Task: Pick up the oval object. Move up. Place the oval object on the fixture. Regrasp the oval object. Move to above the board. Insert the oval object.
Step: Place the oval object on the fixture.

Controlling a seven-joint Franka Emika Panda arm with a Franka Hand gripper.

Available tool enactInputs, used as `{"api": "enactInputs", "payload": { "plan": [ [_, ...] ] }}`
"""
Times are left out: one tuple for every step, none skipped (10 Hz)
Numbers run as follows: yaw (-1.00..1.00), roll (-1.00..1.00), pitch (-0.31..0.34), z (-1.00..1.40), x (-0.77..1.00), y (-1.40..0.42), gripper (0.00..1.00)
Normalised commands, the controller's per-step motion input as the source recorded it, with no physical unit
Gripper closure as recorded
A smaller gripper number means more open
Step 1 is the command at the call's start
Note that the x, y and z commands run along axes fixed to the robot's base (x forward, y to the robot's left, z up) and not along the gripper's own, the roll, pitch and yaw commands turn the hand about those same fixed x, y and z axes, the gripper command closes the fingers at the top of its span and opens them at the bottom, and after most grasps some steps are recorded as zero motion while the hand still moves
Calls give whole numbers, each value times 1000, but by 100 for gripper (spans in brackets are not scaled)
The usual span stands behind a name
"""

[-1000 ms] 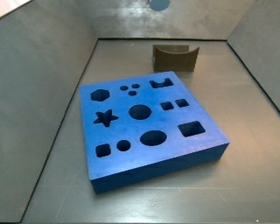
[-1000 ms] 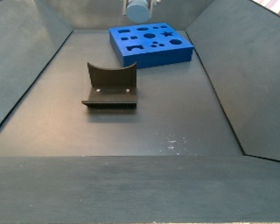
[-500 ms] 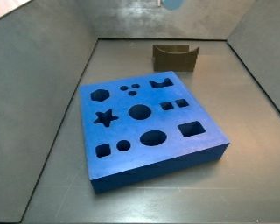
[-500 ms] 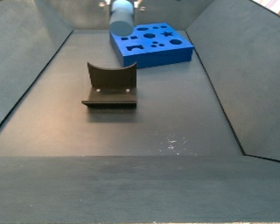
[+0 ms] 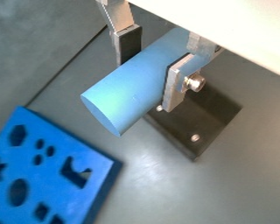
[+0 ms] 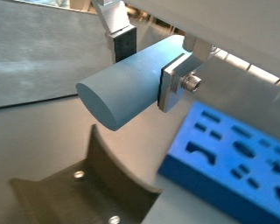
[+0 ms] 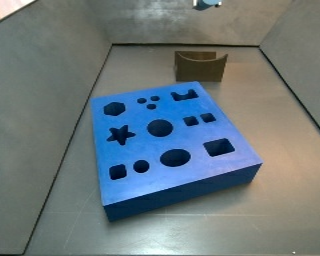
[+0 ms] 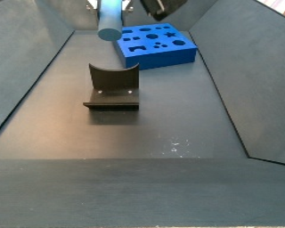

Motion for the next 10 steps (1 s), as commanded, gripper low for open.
{"api": "enactInputs", "payload": {
  "plan": [
    [-149, -558, 47, -4, 35, 37, 100],
    [-143, -433, 35, -9, 44, 39, 100],
    [-115, -247, 25, -4, 59, 24, 100],
    [-12, -1000, 111, -1000, 123, 130, 100],
    [-27, -1000, 104, -1000, 127, 138, 100],
    [-46, -1000, 128, -1000, 132, 138, 100],
    [-75, -800, 144, -1000, 144, 133, 100],
    [-96, -627, 132, -1000, 148, 138, 100],
    [-127, -393, 99, -1000, 156, 142, 100],
    [-133, -288, 85, -1000, 161, 136, 100]
  ]
}}
